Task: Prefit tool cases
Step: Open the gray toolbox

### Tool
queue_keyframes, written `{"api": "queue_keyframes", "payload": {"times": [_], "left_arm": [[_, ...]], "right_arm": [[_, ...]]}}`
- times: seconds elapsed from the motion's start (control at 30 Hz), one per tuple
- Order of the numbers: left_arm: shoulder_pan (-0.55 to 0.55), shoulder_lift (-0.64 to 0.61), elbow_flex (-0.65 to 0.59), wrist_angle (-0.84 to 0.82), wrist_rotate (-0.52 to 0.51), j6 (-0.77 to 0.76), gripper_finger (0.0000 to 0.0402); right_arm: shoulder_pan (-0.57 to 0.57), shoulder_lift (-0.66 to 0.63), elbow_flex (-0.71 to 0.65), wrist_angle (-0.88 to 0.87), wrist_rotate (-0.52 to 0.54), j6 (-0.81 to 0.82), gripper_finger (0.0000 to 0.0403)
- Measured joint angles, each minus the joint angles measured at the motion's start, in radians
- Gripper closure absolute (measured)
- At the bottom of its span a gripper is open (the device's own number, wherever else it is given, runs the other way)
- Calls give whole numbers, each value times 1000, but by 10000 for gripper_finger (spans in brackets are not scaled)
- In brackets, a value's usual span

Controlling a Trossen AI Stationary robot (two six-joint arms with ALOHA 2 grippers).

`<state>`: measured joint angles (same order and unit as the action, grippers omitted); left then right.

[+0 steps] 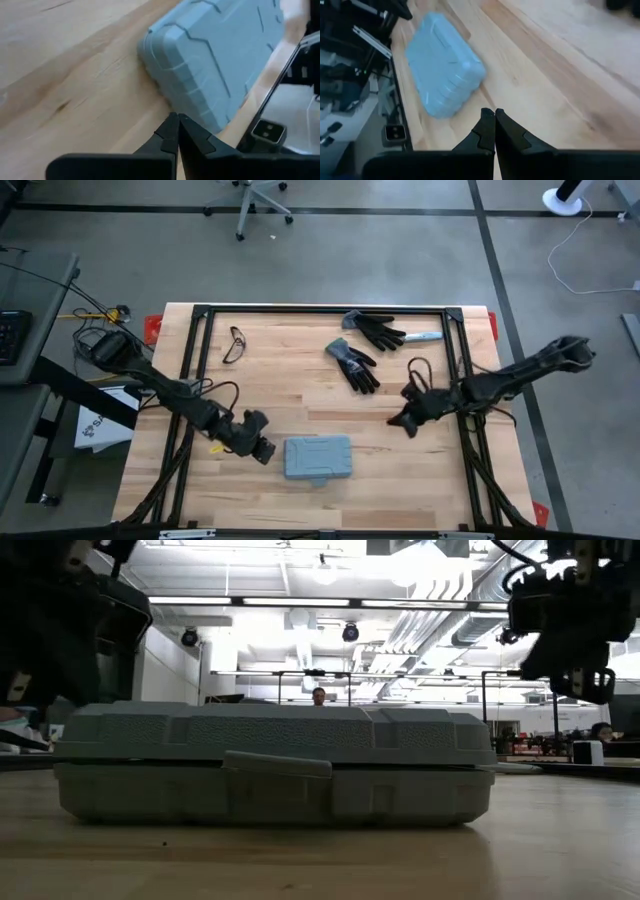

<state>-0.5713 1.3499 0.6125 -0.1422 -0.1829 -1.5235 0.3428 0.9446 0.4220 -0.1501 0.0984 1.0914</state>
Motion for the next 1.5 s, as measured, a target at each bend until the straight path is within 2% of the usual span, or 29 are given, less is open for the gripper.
{"api": "queue_keyframes", "payload": {"times": [0.13,0.33,0.43,0.57,0.7,0.83,0.9,1.2,1.5], "left_arm": [[-31,0,0,-36,-10,13,402],[-44,57,0,-53,-35,14,402],[-45,111,0,8,-21,11,401],[-43,198,0,179,27,15,402],[-46,265,0,300,87,5,402],[-66,283,0,279,120,-50,402],[-79,282,0,264,116,-70,402],[-111,282,0,261,-47,-120,402],[-111,282,0,289,-63,-116,402]], "right_arm": [[85,210,48,112,70,96,403],[152,514,168,182,72,173,403],[161,610,225,227,50,184,403],[164,702,279,256,-4,167,403],[175,735,302,256,4,181,403],[191,733,302,237,20,219,403],[198,731,302,237,-9,220,403],[210,731,302,239,-82,279,403],[197,730,302,245,-96,278,403]]}}
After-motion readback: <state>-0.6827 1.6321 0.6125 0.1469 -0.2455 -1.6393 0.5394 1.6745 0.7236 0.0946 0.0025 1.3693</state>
